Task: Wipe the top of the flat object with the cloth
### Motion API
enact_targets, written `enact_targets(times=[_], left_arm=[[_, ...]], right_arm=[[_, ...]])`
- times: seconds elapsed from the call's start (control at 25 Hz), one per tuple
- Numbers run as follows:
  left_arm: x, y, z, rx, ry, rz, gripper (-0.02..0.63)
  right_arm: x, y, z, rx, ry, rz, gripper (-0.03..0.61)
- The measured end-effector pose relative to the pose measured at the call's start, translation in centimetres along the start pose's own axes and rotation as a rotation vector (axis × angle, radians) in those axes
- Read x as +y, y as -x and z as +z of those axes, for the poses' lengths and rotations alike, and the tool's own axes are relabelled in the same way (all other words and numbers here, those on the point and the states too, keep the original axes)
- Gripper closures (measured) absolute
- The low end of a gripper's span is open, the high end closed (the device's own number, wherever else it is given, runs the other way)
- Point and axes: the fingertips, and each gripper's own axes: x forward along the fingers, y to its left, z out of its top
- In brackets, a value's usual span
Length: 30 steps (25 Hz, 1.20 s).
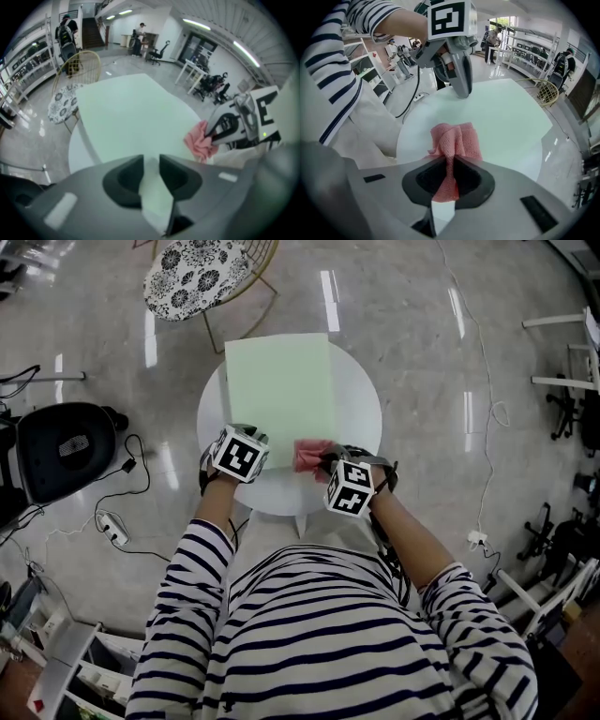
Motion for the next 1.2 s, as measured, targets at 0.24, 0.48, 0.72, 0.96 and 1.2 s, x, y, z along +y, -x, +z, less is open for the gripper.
enact_targets(times=[0.24, 0.48, 0.72, 0.96, 1.2], left_arm=[[-2.7, -0.5, -0.4, 0.026, 0.015, -0.074, 0.494], [-6.1, -2.2, 1.2, -0.001, -0.022, -0.145, 0.494], [-7.8, -3.5, 3.7, -0.031, -0.055, -0.146, 0.497], [-8.2, -4.0, 4.7, -0.005, -0.092, -0.155, 0.505], [-6.6, -2.0, 7.5, -0.052, -0.2, -0.085, 0.499]], right_arm=[[-5.7, 1.1, -2.4, 0.028, -0.103, -0.117, 0.529], [-13.2, 2.4, -3.4, 0.013, -0.199, -0.257, 0.529], [-20.5, 3.6, -3.9, -0.286, -0.79, -0.341, 0.529], [-20.7, 3.3, -7.4, -0.497, -1.335, -0.337, 0.531], [-20.5, 2.8, -8.3, -0.452, -1.328, -0.322, 0.531]])
